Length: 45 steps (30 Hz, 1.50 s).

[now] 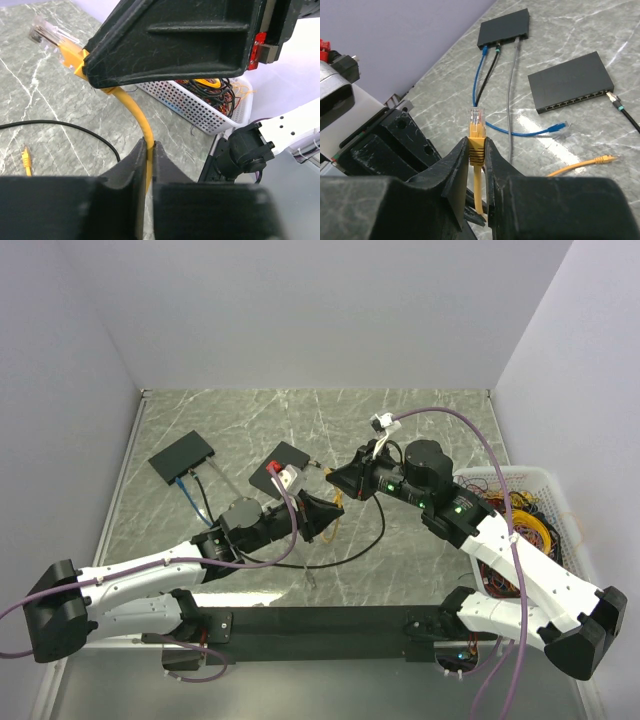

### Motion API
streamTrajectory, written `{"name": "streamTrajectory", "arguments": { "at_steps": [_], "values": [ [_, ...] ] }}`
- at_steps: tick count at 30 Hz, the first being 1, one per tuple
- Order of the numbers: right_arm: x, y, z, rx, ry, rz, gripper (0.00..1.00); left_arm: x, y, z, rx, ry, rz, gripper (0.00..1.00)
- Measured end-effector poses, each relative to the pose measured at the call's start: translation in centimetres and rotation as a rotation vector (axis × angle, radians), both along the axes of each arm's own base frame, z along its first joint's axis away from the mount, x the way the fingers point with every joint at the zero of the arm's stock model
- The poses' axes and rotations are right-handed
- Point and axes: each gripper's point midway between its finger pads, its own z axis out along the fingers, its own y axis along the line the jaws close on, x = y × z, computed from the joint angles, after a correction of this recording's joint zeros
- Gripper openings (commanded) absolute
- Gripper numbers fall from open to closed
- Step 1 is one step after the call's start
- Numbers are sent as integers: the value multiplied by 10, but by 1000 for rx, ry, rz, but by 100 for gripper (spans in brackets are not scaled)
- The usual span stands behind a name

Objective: Insert the plug into the switch port

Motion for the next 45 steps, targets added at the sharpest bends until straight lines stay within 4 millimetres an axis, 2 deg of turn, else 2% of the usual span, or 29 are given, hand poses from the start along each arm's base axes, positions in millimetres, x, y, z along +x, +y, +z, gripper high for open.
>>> {"name": "streamTrajectory", "arguments": {
  "at_steps": [1, 2, 3, 5, 8, 12, 15, 18, 22, 25, 27, 29, 31, 32, 34, 36, 38, 40, 42, 45],
  "values": [
    [1, -1, -1, -3, 1, -7, 9, 0, 0, -1, 2, 1, 0, 18],
    [3, -2, -2, -10, 2, -21, 8, 1, -1, -1, 6, 1, 0, 33],
    [6, -5, -4, -19, 3, -44, 7, 1, -2, -1, 13, 0, -1, 40],
    [11, -10, -9, -43, 7, -88, 4, 3, -4, 0, 21, 5, -1, 52],
    [21, -28, -21, -102, 18, -194, 2, 5, -5, 5, 32, -1, 8, 63],
    [32, -66, -24, -170, 6, -376, 0, 11, 1, 6, 51, -3, 38, 64],
    [38, -106, -12, -190, -25, -531, 0, 23, 10, 9, 59, 3, 86, 63],
    [42, -154, 15, -193, -79, -722, 0, 38, 21, 15, 60, 9, 144, 62],
    [33, -197, 67, -151, -179, -890, 0, 57, 33, 26, 49, 18, 209, 60],
    [24, -216, 103, -117, -243, -948, 0, 68, 41, 29, 40, 37, 247, 61],
    [21, -221, 123, -93, -277, -962, 0, 75, 46, 28, 39, 53, 272, 61],
    [26, -216, 131, -107, -298, -947, 0, 83, 52, 22, 46, 77, 302, 61],
    [41, -201, 128, -155, -291, -913, 0, 95, 60, 16, 50, 100, 339, 61],
    [52, -190, 122, -188, -278, -893, 0, 102, 65, 12, 51, 112, 361, 61],
    [84, -161, 95, -280, -231, -845, 0, 117, 77, 6, 54, 133, 410, 60],
    [112, -132, 52, -371, -173, -783, 0, 133, 92, 0, 56, 155, 462, 59],
    [135, -105, -16, -498, -85, -704, 0, 148, 107, -7, 60, 173, 510, 59],
    [144, -88, -89, -635, 22, -621, 0, 159, 121, -11, 64, 186, 548, 59],
    [147, -77, -144, -730, 107, -554, 0, 168, 132, -14, 62, 193, 579, 58],
    [149, -62, -190, -775, 178, -474, 0, 181, 146, -16, 51, 195, 612, 58]
  ]
}}
